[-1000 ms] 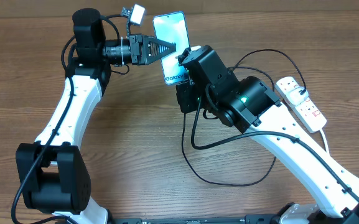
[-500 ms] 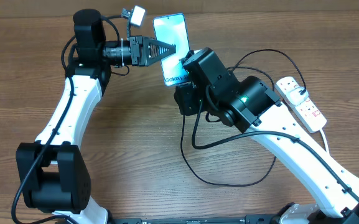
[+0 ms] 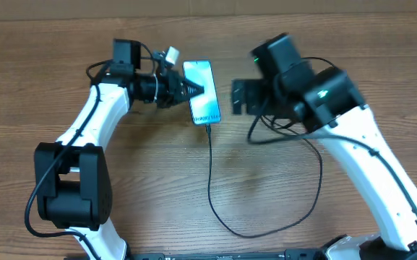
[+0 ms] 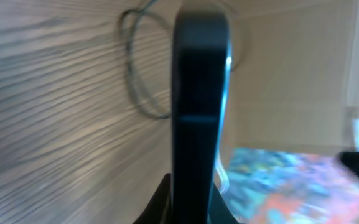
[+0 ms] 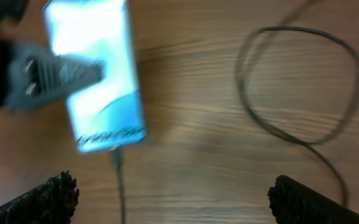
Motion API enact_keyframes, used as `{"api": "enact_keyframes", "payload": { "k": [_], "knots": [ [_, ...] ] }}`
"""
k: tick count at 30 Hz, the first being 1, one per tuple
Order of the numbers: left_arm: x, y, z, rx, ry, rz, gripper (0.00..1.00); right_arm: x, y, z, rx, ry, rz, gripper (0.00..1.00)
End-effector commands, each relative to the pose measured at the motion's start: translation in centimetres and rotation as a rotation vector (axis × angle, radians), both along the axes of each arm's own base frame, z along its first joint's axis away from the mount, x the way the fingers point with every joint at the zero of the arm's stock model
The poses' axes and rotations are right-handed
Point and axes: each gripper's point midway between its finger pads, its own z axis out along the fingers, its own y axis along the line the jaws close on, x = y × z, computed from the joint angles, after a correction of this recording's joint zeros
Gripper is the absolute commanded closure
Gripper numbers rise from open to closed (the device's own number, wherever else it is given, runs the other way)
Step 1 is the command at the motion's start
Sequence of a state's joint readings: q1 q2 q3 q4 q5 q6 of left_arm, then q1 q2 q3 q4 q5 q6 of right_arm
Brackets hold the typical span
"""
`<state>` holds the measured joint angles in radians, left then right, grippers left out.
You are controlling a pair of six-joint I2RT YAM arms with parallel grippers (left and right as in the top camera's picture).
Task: Plug charger to phone and switch on socket
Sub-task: 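Release the plug and lower the phone with the left gripper, then lay the phone flat on the table and open the left gripper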
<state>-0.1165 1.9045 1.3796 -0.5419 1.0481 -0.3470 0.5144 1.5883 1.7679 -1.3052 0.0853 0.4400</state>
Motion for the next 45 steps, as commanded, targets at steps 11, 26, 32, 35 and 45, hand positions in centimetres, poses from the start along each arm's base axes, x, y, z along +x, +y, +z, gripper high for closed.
{"api": "enact_keyframes", "payload": {
  "k": [11, 26, 32, 35, 45],
  "knots": [
    [0.4, -0.3, -3.2, 0.209, -0.122, -0.036, 0.96, 0.2, -4.1, 0.2, 0.023, 0.048, -0.125, 0.0],
    [-0.7, -1.6, -10.4, 0.12, 0.078, -0.1, 0.95, -0.2, -4.4, -2.0, 0.001, 0.098, -0.132, 0.0],
    [-0.2, -0.6, -12.1, 0.213, 0.078, -0.069, 0.92, -0.1, -4.3, -2.0, 0.001, 0.097, -0.132, 0.0],
    [0.0, -0.2, -12.5, 0.248, 0.075, -0.057, 0.92, -0.1, -4.3, -2.0, 0.001, 0.097, -0.132, 0.0],
    [0.0, 0.4, -13.2, 0.296, 0.084, -0.04, 0.77, -0.1, -4.3, -2.0, 0.001, 0.098, -0.132, 0.0]
  ]
}}
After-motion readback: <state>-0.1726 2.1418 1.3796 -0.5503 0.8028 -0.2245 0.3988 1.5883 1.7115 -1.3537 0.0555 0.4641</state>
